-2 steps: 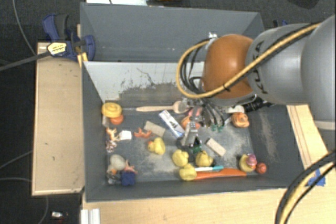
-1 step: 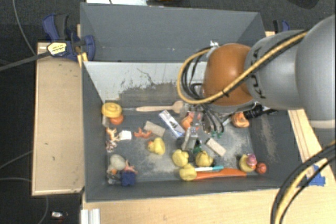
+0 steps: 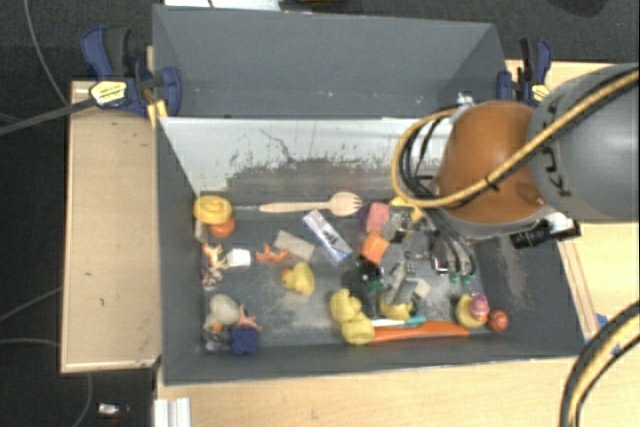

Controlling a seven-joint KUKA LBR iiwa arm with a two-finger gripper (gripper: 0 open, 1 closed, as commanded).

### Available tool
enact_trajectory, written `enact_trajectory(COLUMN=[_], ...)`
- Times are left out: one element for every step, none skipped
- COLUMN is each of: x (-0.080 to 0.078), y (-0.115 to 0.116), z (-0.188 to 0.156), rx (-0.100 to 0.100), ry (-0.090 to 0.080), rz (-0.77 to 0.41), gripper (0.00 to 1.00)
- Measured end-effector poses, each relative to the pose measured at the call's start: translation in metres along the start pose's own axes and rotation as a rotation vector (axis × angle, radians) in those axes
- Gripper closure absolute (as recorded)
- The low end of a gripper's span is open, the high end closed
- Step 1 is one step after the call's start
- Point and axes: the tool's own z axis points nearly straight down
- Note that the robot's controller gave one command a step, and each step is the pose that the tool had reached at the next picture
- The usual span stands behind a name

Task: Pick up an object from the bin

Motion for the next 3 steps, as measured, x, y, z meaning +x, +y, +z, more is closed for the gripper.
enact_trajectory(x=[-0.006, 0.004, -0.002], y=[0.002, -0.010, -0.026], z=[0.014, 0.029, 0.037], rx=[-0.001, -0.004, -0.002], ry=[0.000, -0.005, -0.006], rz=[0.053, 0.095, 0.047], gripper=[0.00, 0.00, 0.00])
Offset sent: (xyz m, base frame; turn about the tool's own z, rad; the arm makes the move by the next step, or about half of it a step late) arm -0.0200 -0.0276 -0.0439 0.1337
